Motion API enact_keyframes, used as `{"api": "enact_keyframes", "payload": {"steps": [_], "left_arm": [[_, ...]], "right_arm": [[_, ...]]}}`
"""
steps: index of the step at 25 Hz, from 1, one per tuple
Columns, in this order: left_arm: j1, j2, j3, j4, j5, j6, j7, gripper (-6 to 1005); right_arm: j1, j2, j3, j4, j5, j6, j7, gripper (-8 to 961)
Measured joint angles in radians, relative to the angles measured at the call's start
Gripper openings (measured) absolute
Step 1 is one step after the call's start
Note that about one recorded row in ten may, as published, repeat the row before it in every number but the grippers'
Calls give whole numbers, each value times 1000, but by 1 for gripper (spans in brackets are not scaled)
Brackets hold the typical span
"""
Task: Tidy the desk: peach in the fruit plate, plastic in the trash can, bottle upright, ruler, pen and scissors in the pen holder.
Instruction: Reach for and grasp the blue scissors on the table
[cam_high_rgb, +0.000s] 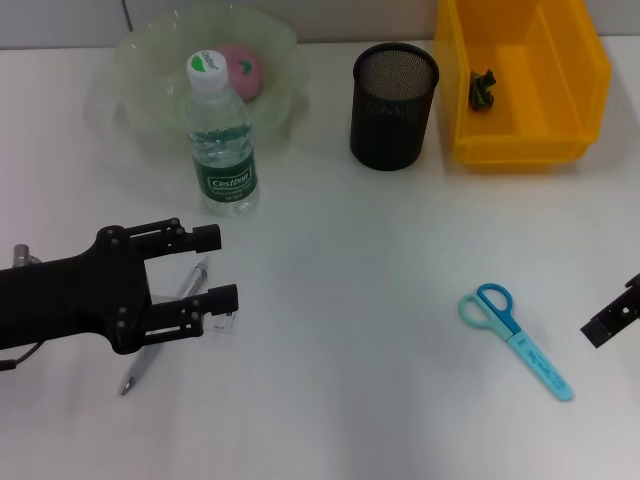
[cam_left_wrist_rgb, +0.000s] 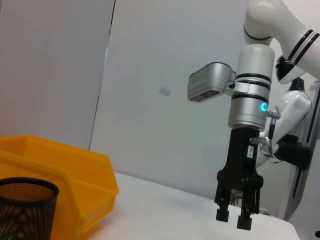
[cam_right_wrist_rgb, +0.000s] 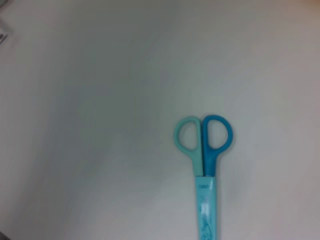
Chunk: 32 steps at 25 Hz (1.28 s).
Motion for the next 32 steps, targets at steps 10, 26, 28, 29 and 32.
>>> {"api": "enact_keyframes", "payload": {"steps": [10, 26, 28, 29, 32], "left_arm": [[6, 1, -2, -1, 0, -3, 1, 682], [12, -2, -2, -3, 0, -29, 15, 680], [13, -2, -2, -3, 0, -30, 15, 680], [13, -2, -2, -3, 0, -30, 15, 680], [15, -2, -2, -3, 0, -32, 15, 679]], "right_arm": [[10, 2, -62, 71, -13, 93, 11, 740], [39, 7, -251, 122, -9, 198, 81, 739], [42, 8, -277, 129, -8, 207, 91, 739], [44, 8, -289, 134, -8, 210, 96, 739], [53, 9, -305, 148, -4, 216, 104, 739]]}}
